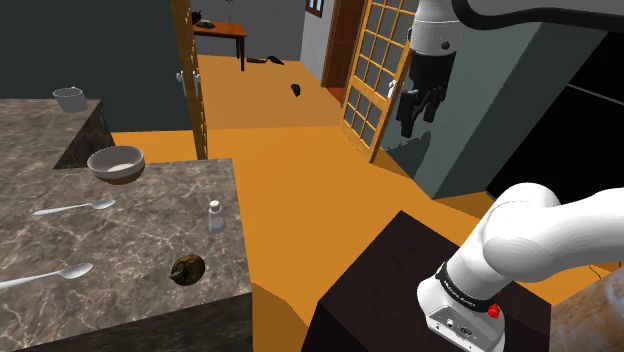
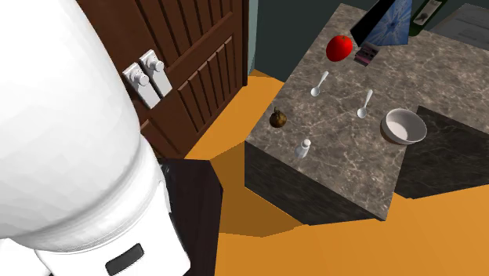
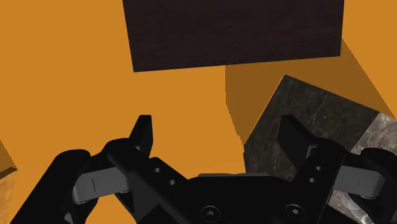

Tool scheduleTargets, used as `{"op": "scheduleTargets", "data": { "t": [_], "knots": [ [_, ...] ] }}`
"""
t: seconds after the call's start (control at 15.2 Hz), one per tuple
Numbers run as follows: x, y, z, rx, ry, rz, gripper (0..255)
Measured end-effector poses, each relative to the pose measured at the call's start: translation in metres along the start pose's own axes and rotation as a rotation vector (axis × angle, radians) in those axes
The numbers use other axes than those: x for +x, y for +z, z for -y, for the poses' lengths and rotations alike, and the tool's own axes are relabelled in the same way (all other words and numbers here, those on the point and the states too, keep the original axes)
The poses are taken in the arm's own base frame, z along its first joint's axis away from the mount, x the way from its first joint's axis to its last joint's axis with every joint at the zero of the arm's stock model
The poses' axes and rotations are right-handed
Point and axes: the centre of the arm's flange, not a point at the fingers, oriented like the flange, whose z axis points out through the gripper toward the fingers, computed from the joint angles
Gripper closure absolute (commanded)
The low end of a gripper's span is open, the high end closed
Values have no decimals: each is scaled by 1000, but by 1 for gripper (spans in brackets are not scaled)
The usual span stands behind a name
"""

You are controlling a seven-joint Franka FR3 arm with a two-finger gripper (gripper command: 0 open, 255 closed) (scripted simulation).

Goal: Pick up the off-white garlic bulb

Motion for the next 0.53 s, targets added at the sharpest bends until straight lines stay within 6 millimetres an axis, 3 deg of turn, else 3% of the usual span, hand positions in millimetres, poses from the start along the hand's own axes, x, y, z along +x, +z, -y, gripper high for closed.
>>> {"op": "scheduleTargets", "data": {
  "t": [0.2,0.53],
  "knots": [
    [5,5,14,-5,-9,-13,0],
    [25,28,67,-25,-44,-68,0]
  ]
}}
